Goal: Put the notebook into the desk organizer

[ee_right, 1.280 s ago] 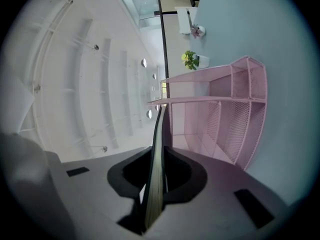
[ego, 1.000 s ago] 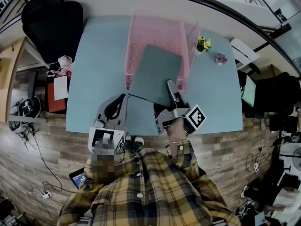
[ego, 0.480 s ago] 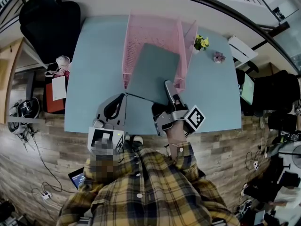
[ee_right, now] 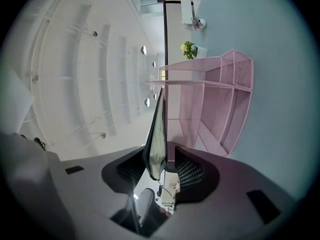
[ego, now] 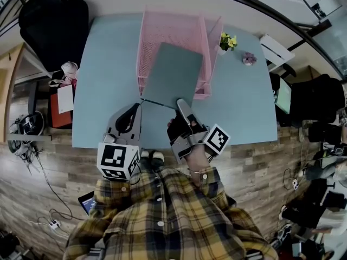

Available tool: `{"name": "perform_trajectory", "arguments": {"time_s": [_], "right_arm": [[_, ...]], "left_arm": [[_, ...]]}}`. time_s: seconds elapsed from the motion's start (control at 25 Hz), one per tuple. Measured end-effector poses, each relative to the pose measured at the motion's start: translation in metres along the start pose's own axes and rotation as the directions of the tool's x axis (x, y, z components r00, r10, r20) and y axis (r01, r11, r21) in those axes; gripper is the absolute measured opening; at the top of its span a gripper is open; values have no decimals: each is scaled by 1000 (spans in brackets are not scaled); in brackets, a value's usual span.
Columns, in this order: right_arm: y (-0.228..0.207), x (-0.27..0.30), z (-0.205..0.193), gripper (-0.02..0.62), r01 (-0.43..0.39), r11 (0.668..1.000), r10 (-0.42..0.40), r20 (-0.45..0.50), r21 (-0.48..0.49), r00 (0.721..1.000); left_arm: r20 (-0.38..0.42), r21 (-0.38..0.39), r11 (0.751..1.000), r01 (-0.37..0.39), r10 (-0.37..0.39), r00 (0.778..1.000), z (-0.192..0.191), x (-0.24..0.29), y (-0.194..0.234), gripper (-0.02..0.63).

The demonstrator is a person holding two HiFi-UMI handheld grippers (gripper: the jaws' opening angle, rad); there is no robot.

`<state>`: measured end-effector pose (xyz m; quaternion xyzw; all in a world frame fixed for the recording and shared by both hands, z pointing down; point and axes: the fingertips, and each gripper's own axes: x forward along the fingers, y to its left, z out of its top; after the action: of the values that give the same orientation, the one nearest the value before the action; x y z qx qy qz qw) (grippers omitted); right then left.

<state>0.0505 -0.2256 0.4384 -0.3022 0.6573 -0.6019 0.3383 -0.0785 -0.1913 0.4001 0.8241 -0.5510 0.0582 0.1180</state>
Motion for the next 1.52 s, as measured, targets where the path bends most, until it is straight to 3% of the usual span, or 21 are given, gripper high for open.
{"name": "perform_trajectory", "arguments": {"time_s": [0.24, 0.48, 1.52], "right_arm": [[4, -8, -10, 158, 7, 1000, -7, -1, 2, 1000], [6, -9, -10, 62, 22, 999, -22, 17, -31, 1000], [10, 54, 34, 55, 18, 997, -17, 17, -77, 1000]], "left_arm": [[-2, -1, 1000, 1, -1, 1000, -2, -4, -3, -6], [1, -4, 1000, 0, 0, 1000, -3, -8, -5, -6], [4, -23, 1000, -11, 11, 1000, -2, 2, 9, -6]]}}
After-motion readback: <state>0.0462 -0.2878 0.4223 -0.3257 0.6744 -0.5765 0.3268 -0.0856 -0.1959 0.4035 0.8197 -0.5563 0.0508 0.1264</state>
